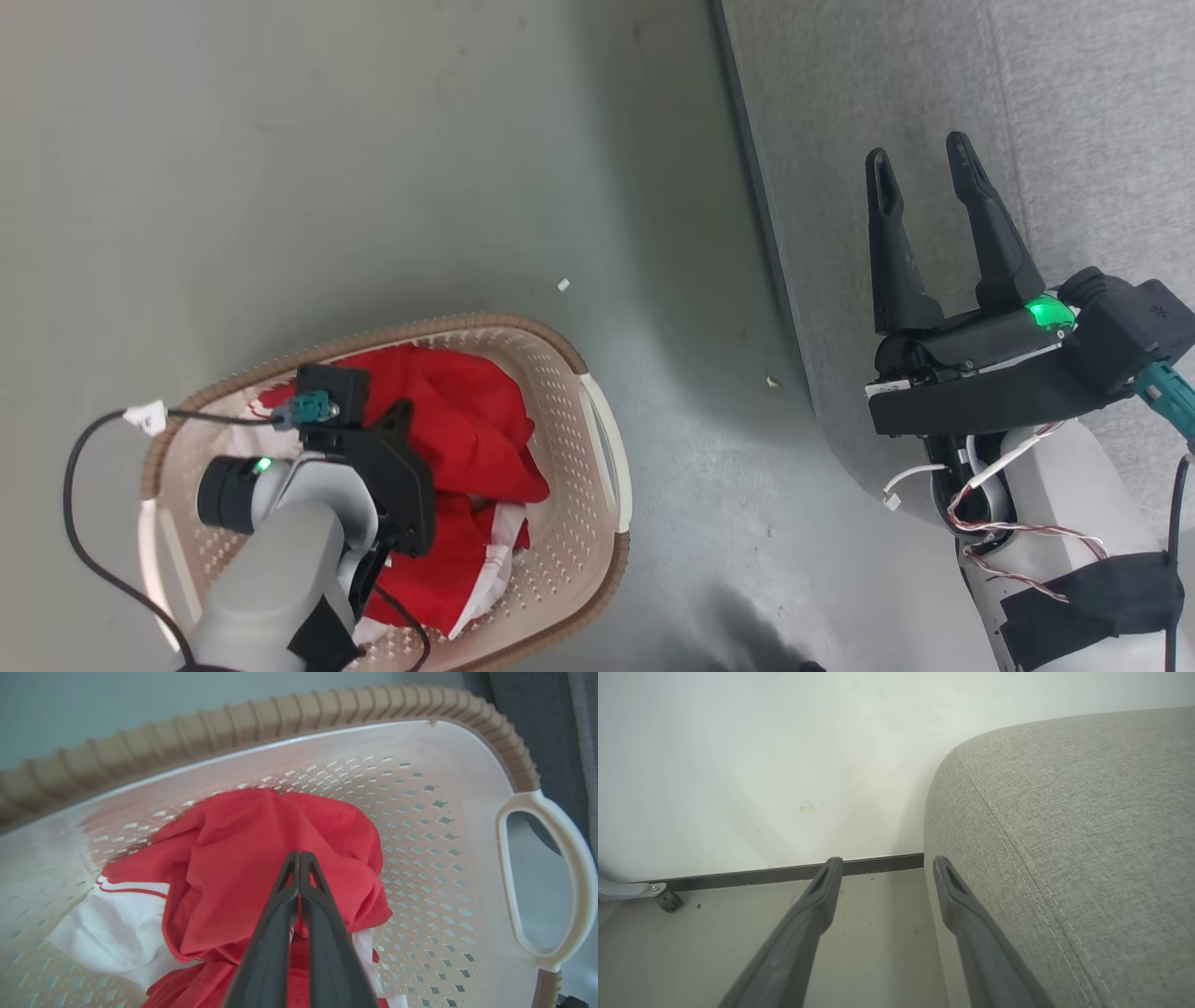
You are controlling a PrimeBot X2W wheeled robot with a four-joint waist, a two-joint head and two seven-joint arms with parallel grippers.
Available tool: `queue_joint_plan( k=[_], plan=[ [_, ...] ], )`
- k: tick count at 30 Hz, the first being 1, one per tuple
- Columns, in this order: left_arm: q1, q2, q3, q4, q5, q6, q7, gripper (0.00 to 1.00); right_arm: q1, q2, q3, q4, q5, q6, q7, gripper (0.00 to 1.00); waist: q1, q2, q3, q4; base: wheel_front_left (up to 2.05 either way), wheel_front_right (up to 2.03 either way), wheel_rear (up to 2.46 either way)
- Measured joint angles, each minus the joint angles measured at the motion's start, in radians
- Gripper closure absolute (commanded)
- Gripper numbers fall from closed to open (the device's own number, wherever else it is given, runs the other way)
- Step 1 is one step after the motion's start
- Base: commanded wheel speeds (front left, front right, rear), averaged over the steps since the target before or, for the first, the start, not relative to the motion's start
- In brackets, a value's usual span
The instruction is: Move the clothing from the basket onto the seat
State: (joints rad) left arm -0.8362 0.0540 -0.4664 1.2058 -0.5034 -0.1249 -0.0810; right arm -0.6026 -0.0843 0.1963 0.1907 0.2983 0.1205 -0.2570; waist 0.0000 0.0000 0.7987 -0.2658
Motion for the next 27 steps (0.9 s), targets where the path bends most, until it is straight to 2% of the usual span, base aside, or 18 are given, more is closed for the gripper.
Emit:
queue_joint_plan(
  k=[14, 27],
  plan=[
    [0.094, -0.001, -0.058, -0.069, -0.068, 0.000, -0.040, 1.00, 0.018, -0.022, -0.028, 0.073, 0.006, 0.003, 0.000, 0.00, -0.0001, 0.0000, -0.148, 0.050, 0.00, 0.00, 0.00],
    [0.218, 0.018, -0.145, -0.154, -0.162, 0.000, -0.063, 1.00, 0.072, -0.049, -0.019, 0.140, 0.028, 0.003, 0.000, 0.00, -0.0001, -0.0001, -0.334, 0.120, 0.00, 0.00, 0.00]
  ],
)
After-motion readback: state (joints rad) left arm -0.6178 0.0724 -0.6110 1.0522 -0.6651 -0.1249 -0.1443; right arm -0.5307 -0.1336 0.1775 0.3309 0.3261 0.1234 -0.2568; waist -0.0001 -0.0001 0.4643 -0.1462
